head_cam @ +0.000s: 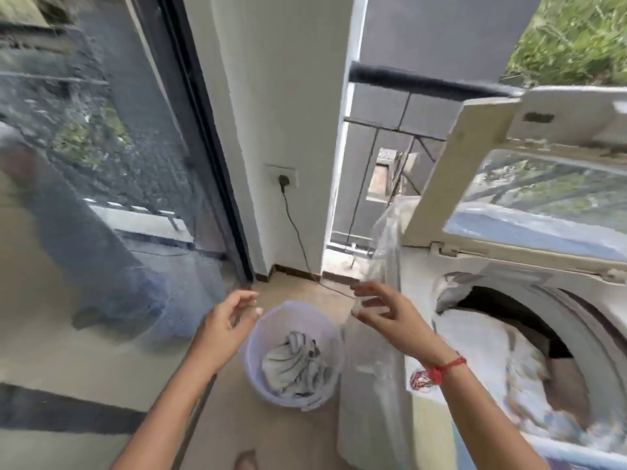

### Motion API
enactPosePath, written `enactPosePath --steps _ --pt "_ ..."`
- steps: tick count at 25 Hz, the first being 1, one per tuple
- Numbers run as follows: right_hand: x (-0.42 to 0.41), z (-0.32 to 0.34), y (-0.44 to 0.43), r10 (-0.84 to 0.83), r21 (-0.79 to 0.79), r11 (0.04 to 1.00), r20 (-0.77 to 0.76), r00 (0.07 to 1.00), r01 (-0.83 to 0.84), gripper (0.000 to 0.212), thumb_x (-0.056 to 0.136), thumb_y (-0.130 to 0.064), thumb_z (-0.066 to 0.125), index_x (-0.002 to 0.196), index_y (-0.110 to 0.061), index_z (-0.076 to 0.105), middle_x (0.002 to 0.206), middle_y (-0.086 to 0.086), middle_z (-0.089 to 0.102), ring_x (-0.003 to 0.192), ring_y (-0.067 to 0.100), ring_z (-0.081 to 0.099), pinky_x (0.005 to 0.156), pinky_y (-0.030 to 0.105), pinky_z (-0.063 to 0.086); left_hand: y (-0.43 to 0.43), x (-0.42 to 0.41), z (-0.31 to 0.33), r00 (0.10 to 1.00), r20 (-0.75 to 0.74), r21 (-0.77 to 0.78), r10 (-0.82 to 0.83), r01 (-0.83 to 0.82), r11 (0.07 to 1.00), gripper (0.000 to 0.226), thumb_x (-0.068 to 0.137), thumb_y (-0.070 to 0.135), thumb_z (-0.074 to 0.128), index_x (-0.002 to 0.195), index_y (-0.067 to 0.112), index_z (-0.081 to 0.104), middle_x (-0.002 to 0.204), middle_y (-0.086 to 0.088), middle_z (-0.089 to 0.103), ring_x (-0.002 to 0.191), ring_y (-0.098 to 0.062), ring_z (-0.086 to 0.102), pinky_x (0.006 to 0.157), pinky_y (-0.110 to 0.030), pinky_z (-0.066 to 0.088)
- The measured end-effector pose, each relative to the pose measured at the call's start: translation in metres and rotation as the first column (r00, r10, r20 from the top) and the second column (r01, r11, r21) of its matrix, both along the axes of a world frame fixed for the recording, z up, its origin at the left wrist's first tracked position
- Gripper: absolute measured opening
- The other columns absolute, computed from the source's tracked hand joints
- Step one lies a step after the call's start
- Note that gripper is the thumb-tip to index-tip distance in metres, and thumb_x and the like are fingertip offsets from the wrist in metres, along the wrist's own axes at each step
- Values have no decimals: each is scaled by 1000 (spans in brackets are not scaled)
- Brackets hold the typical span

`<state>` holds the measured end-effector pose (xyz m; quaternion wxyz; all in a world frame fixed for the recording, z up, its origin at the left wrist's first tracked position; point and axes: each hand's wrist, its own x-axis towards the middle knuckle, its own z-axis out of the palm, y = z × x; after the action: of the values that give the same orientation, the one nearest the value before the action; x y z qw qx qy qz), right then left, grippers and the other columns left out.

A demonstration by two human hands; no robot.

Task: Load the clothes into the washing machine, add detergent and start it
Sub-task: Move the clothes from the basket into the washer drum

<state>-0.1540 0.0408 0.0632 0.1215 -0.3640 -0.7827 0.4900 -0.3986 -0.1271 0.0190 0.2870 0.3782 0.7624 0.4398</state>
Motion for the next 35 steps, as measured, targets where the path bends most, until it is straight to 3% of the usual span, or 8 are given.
enactPosePath --steps 7,9,11,19,24,28,33,35 --pt "-132 -114 -40 118 -133 987 265 957 -85 41 86 -9 65 126 -12 54 117 -1 53 103 10 53 75 0 39 -87 -106 -112 996 88 -466 -13 52 883 35 85 20 66 118 19 54 109 -10 61 92 -22 62 85 -27 46" --pt "-145 -160 -36 54 -190 982 331 942 10 40 85 -6 65 124 -8 55 111 3 56 98 15 55 83 15 46 -84 -119 -141 993 97 -536 -73 114 837 38 87 20 65 122 15 53 111 -9 60 86 -16 59 77 -20 41" --pt "-149 -212 -32 -1 -235 966 409 912 107 38 84 -3 65 121 -5 57 113 12 60 101 23 58 92 35 47 -74 -124 -174 985 113 -585 -130 171 792 32 88 19 63 118 11 57 111 -8 63 87 -13 57 73 -16 37" --pt "-132 -457 -13 -71 -305 880 672 737 364 43 81 -7 62 123 -4 57 123 16 59 112 29 56 90 30 43 23 -83 -384 860 177 -613 -478 477 630 40 86 28 51 124 16 52 120 -9 55 113 -27 53 90 -33 43" --pt "-139 -606 16 -241 -289 754 714 657 590 60 77 -9 67 133 -7 44 124 15 55 106 36 58 76 41 47 96 -63 -526 869 -76 -753 -489 272 599 50 87 28 53 131 11 36 128 -11 40 118 -32 40 93 -39 37" --pt "-149 -695 10 -249 -234 750 767 592 618 76 69 -17 76 132 -9 35 126 17 50 117 36 51 94 42 46 107 -67 -621 918 -22 -845 -397 194 498 81 80 29 65 145 22 18 140 -14 27 122 -36 40 98 -40 37" --pt "-157 -712 7 -384 -30 768 778 497 640 36 86 -11 49 119 -8 38 108 21 61 99 39 59 76 39 44 122 -65 -647 921 -110 -821 -374 128 556 30 91 12 40 119 19 47 117 -16 52 103 -39 55 79 -40 44" --pt "-156 -690 9 -384 -39 768 770 509 640 48 84 -8 50 129 -8 33 106 20 63 98 38 60 73 36 42 126 -67 -627 901 -82 -792 -426 200 577 23 92 9 37 112 13 48 111 -17 59 101 -38 56 73 -39 41"
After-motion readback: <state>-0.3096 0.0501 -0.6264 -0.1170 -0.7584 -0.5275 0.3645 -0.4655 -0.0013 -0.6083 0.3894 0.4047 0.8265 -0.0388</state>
